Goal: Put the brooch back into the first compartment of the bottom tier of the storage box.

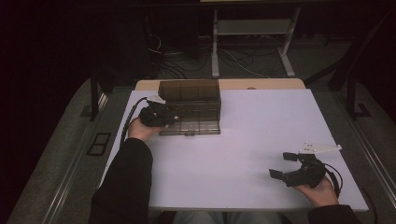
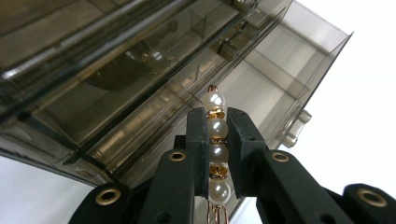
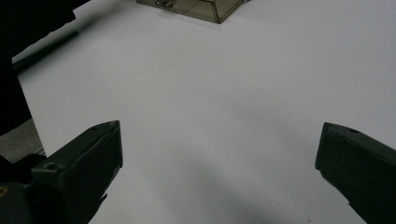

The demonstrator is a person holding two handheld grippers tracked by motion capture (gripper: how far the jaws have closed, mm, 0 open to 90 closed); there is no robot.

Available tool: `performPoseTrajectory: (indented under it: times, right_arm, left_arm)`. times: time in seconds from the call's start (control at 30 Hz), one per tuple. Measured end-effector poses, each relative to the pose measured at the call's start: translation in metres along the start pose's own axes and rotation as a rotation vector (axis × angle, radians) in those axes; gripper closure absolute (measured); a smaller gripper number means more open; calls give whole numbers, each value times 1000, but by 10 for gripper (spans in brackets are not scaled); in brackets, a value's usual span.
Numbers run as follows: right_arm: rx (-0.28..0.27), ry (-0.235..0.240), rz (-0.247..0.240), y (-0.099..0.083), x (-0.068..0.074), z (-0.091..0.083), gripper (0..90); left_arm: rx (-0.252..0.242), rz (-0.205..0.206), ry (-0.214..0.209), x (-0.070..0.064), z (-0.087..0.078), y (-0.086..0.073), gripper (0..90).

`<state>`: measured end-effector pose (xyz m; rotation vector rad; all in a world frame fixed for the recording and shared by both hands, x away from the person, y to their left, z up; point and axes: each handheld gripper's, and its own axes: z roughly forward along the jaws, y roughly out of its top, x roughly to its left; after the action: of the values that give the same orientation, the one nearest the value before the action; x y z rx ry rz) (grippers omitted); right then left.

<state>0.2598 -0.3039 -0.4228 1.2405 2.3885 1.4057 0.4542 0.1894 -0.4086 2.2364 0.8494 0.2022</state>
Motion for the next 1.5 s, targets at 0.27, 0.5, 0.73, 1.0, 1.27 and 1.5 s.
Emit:
performPoseTrajectory:
  times: [0.27,0.5,0.73,1.0,1.27,1.5]
  right_arm:
    - [1,1,-3,0,-1,1,3]
    - [4,-2,3,-1,-1,0,3]
    - [2,-3,-1,-1,-1,1,3]
    - [-1,-2,4,-1,0,0,3]
    - [-3,-1,5,-1,0,0,3]
    - [-6,0,6,-1,0,-1,3]
  left_arm:
    - [21,-8,0,4,6,-6,789]
    - [26,-28,-5,7,13,-10,788]
    - [35,-40,-7,8,17,-12,787]
    - [41,-64,-23,12,18,-13,781]
    - [54,-59,-37,7,22,-12,768]
    - [64,-42,-32,4,19,-9,728]
